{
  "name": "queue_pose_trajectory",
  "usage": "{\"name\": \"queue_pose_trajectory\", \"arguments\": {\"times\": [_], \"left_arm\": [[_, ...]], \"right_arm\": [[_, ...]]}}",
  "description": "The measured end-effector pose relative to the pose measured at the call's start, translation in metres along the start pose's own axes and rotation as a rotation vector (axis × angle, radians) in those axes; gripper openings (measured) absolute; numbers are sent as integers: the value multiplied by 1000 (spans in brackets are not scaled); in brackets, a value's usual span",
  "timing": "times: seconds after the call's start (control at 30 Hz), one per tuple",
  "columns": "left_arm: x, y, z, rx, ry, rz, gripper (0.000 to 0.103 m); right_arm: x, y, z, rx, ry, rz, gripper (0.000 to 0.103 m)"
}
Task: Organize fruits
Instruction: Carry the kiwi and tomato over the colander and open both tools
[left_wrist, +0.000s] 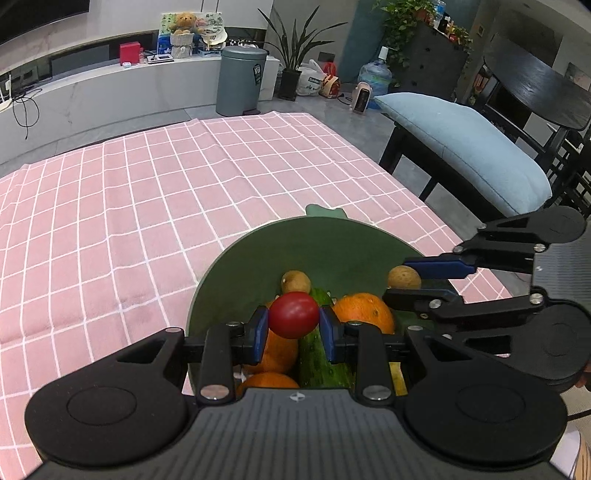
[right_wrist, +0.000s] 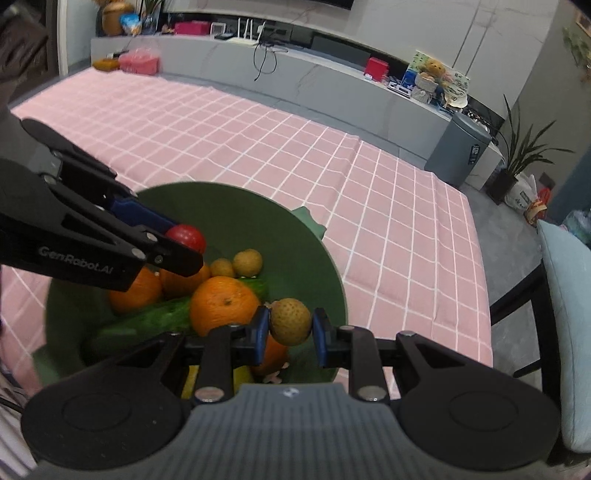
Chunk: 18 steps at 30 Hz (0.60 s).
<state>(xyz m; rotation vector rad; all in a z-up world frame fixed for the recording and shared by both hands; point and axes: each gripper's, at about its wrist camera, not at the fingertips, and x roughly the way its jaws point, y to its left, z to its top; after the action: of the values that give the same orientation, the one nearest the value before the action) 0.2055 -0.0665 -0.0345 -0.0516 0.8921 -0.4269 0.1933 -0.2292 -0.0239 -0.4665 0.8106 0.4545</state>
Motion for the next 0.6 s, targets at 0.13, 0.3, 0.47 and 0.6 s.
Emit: {"name": "queue_pose_trajectory", "arguments": {"times": [0.13,0.3,0.47,0.6], "left_arm": [[7,1,1,1,18,-6,33],[12,-4,1,38,18,14,33],[14,-9,1,72,21,39,33],[13,-10,1,77,22,40,41]], "right_arm": [[10,1,4,-29,16,1,21],[19,2,5,-57,36,0,21],[21,2,8,-59,42,6,21],[20,4,10,-73,47,0,21]]}}
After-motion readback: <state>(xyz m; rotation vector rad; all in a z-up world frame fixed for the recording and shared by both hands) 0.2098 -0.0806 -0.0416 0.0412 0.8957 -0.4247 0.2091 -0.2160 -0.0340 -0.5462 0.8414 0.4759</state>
